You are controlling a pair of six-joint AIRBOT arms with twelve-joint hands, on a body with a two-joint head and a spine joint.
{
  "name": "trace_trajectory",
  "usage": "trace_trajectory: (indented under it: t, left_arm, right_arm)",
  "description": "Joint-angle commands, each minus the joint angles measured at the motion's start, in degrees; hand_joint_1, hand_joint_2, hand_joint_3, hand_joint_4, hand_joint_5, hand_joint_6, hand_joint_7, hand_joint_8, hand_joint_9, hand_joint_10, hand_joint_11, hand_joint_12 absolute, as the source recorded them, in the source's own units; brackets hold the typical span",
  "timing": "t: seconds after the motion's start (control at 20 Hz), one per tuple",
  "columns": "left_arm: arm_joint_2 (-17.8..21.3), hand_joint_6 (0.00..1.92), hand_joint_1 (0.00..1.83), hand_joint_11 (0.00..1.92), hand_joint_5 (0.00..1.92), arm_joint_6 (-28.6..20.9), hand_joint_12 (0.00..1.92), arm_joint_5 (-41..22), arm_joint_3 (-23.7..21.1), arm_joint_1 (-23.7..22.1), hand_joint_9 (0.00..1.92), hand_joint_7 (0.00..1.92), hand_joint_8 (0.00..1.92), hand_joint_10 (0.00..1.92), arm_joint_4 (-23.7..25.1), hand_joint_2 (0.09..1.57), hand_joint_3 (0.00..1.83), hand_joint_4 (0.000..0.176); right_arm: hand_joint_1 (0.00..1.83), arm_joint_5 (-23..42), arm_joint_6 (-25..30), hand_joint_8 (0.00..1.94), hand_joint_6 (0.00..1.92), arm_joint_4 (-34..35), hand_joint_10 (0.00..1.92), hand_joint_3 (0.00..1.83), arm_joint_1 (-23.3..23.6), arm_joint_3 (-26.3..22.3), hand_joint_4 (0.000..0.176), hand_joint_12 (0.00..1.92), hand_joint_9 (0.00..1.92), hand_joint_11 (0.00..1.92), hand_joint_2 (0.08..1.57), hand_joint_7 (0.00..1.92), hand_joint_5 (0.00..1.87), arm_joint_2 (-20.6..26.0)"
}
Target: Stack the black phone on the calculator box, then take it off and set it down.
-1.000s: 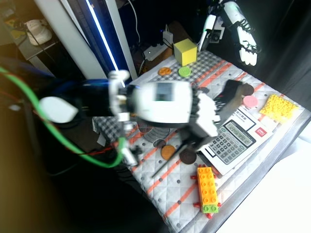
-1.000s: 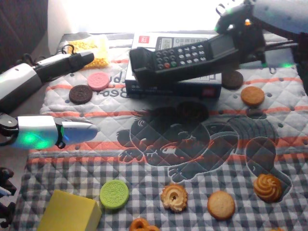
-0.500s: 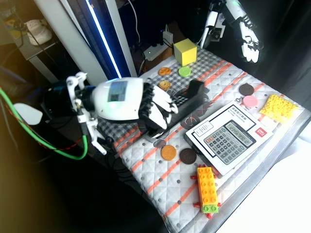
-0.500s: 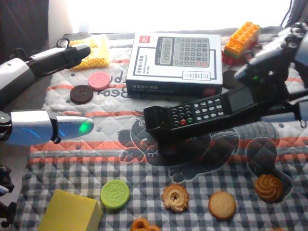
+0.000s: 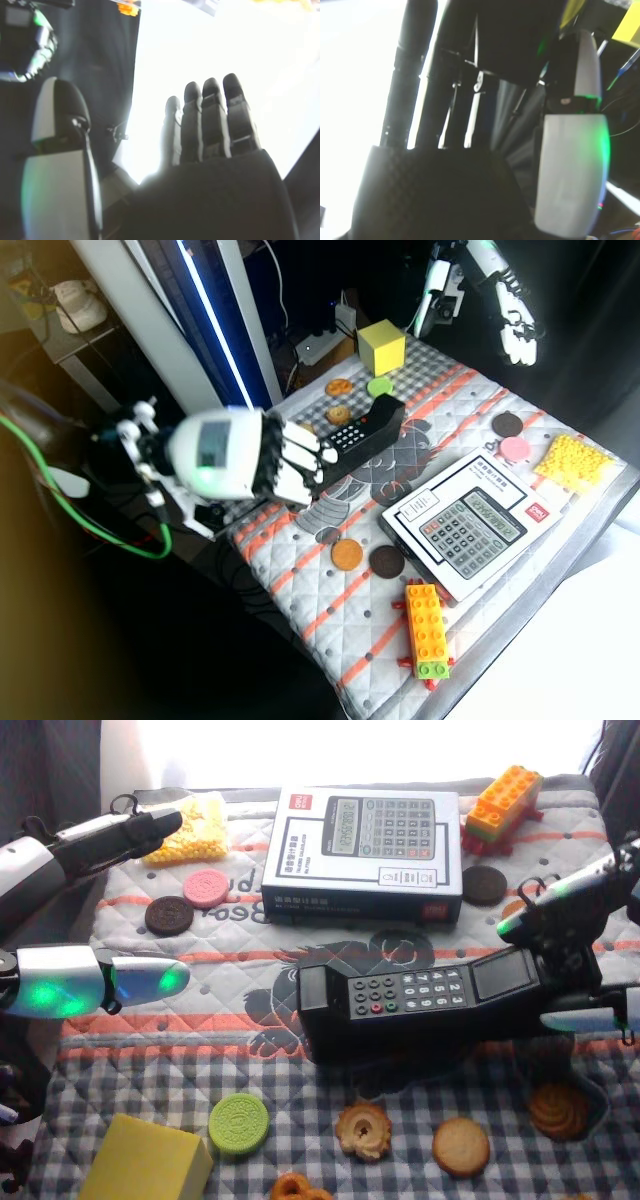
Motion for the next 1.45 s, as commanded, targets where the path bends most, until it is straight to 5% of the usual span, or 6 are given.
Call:
trace_trajectory:
  t: [0.0, 0.35, 0.8, 1.2, 1.3, 1.4]
  left_arm:
    - [0.2, 0.0, 0.87, 0.0, 0.2, -0.6, 0.22, -6.6, 0.3, -0.4, 0.18, 0.24, 0.0, 0.0, 0.2, 0.95, 0.0, 0.086]
    - [-0.1, 0.0, 0.86, 0.0, 0.21, -0.6, 0.29, -6.6, 0.4, -0.4, 0.17, 0.23, 0.0, 0.0, 0.2, 0.94, 0.0, 0.065]
    - [0.5, 0.0, 0.85, 0.0, 0.12, -8.8, 0.14, -14.5, 0.3, 2.7, 0.11, 0.18, 0.0, 0.0, 1.0, 0.96, 0.0, 0.135]
    - [2.1, 0.0, 0.35, 0.0, 0.0, -29.1, 0.36, -41.6, -1.1, 14.7, 0.11, 0.07, 0.0, 0.0, 0.9, 1.16, 0.02, 0.094]
    - [2.1, 0.0, 0.05, 0.0, 0.0, -31.8, 0.13, -46.6, -1.0, 15.6, 0.02, 0.01, 0.0, 0.0, 1.2, 1.31, 0.02, 0.01]
    - [1.9, 0.01, 0.05, 0.01, 0.16, -33.6, 0.13, -47.0, 0.3, 14.2, 0.13, 0.16, 0.01, 0.01, 2.8, 1.3, 0.0, 0.138]
  right_arm:
    - [1.21, 7.4, 0.5, 0.39, 0.43, 1.9, 0.64, 0.0, 0.3, 0.5, 0.0, 0.89, 0.79, 0.65, 1.15, 0.82, 0.71, 0.2]
    - [0.69, 6.7, 3.1, 0.0, 0.0, 2.2, 0.0, 0.0, -0.5, 1.6, 0.165, 0.15, 0.05, 0.0, 0.94, 0.06, 0.09, 0.7]
    - [0.66, 19.9, 3.0, 0.0, 0.0, 6.8, 0.0, 0.0, -6.9, -2.8, 0.176, 0.0, 0.0, 0.0, 0.85, 0.0, 0.0, 4.7]
    - [0.75, 36.7, 2.8, 0.0, 0.0, 18.4, 0.01, 0.02, -21.1, -7.4, 0.163, 0.06, 0.19, 0.14, 1.03, 0.13, 0.02, 7.9]
    - [0.41, 36.7, 2.8, 0.0, 0.0, 16.7, 0.0, 0.02, -20.0, -7.6, 0.175, 0.01, 0.05, 0.02, 1.14, 0.01, 0.0, 8.0]
    - [0.6, 36.7, 2.0, 0.0, 0.0, 13.2, 0.0, 0.0, -16.9, -8.1, 0.175, 0.02, 0.05, 0.04, 1.08, 0.0, 0.01, 8.4]
